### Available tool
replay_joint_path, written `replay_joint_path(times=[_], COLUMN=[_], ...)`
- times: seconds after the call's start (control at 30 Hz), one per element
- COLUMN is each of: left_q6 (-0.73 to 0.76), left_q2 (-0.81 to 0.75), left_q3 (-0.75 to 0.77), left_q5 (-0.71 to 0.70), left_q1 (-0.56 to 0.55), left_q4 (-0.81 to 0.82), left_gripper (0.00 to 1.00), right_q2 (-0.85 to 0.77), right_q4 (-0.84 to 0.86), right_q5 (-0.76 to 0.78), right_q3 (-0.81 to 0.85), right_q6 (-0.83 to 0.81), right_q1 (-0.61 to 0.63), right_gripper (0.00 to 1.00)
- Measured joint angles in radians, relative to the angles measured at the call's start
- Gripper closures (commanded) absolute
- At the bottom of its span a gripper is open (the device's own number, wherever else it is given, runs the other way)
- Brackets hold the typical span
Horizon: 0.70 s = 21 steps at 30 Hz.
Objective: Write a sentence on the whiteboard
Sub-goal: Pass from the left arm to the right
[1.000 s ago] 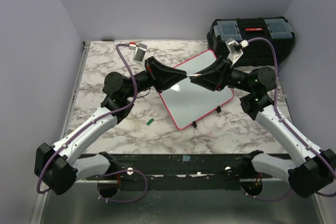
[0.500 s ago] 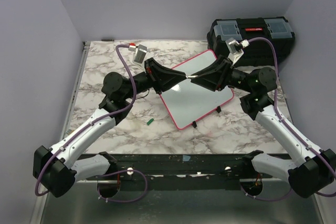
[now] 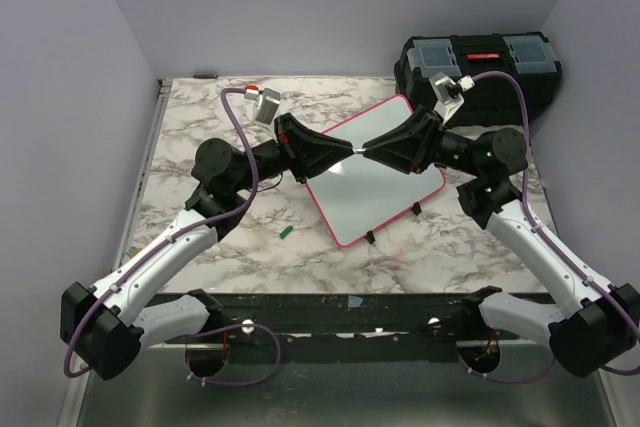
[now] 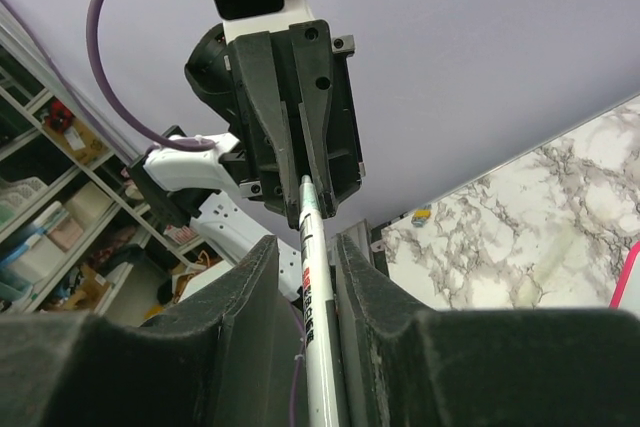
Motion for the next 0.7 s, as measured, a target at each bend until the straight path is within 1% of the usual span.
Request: replay_joint_path(times=[0.3,0.7], left_q6=[-0.007,-0.011], left_q2=[0.027,0.047], left_q3=[0.008,0.021], left_q5=[0.007,0.010], left_q1=[0.004,0.007], left_q4=[0.032,0.055], left_gripper=[1.00,1.00], right_q2=[0.005,0.012], right_q4=[-0.008,-0.006], right_q5=[-0.005,-0.004], right_q3=[0.000,0.000], right_q6=[-0.009,-0.008], right_q1=[0.000,0.000], right_gripper=[0.73,0.73])
